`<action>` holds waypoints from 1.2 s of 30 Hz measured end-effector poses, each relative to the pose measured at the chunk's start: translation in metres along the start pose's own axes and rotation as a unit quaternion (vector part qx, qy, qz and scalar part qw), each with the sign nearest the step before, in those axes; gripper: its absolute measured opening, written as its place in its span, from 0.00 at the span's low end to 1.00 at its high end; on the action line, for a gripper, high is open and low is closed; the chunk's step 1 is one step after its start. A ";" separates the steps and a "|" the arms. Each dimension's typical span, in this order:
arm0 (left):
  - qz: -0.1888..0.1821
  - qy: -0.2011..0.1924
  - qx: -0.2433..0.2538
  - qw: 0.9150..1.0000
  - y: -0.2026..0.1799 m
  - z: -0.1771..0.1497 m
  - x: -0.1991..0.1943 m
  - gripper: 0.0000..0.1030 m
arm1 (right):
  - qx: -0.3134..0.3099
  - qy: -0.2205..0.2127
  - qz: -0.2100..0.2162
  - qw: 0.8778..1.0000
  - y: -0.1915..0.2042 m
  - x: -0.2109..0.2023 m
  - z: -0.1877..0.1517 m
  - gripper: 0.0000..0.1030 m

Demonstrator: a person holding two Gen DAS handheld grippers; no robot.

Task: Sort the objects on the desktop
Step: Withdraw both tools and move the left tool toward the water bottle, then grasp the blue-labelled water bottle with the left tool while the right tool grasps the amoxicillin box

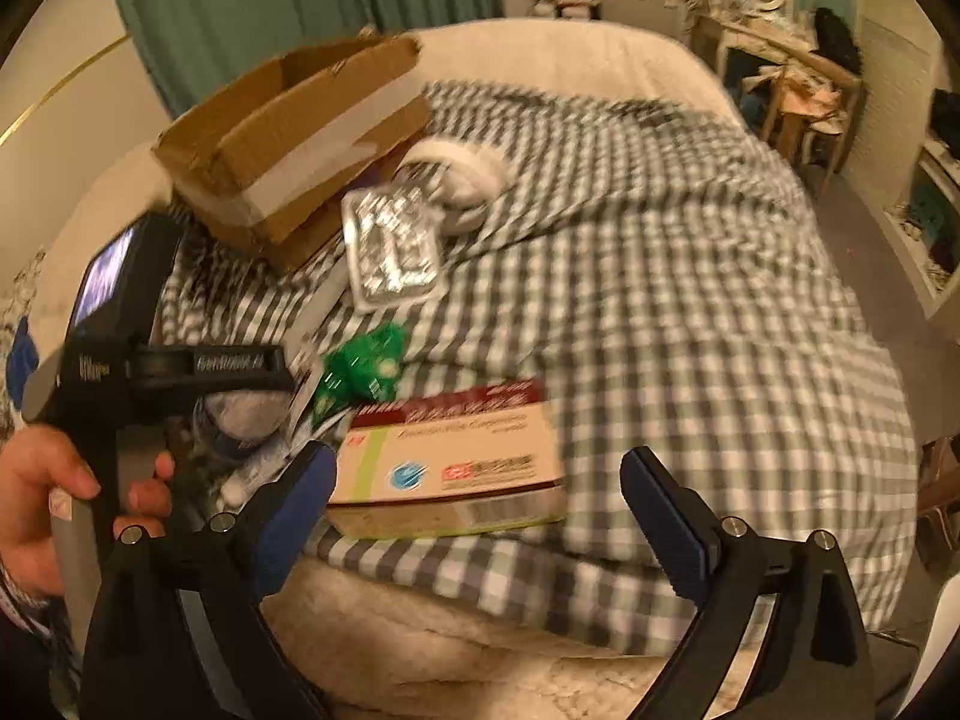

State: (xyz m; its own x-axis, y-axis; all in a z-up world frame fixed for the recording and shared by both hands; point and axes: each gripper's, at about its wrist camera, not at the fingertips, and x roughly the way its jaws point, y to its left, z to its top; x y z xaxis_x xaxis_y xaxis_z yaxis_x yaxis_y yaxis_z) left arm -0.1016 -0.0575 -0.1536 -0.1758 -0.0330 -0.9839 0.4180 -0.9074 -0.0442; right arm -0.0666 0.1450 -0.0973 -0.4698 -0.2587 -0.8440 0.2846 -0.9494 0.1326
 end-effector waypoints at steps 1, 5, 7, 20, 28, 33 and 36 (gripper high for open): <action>-0.002 0.000 -0.004 1.000 0.002 0.000 0.001 1.00 | -0.004 0.004 -0.003 1.000 0.003 0.004 -0.002 0.96; -0.001 -0.001 -0.004 1.000 0.004 -0.003 0.001 1.00 | 0.071 0.037 0.011 0.997 -0.011 0.023 -0.011 0.96; 0.001 -0.003 -0.002 1.000 0.005 -0.005 0.001 1.00 | 0.144 0.042 0.056 0.987 -0.028 0.032 -0.016 0.96; 0.006 -0.006 0.002 1.000 0.005 -0.013 -0.002 1.00 | 0.298 0.083 0.201 0.929 -0.033 0.073 -0.009 0.45; -0.014 0.013 -0.004 1.000 0.008 0.005 0.002 1.00 | 0.250 0.003 0.172 0.953 -0.018 0.041 0.010 0.31; -0.056 0.007 0.029 0.998 0.017 0.009 -0.023 1.00 | 0.181 -0.032 0.111 0.977 -0.030 -0.003 0.028 0.31; -0.035 -0.021 0.111 0.993 0.009 0.010 -0.040 1.00 | 0.168 -0.035 0.093 0.981 -0.039 -0.010 0.027 0.31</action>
State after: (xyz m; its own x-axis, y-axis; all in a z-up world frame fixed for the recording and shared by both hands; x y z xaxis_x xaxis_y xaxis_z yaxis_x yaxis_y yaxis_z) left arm -0.0999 -0.0691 -0.1123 -0.2363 0.0196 -0.9715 0.1972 -0.9780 -0.0676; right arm -0.0956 0.1797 -0.0797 -0.4959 -0.4329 -0.7528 0.0843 -0.8868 0.4544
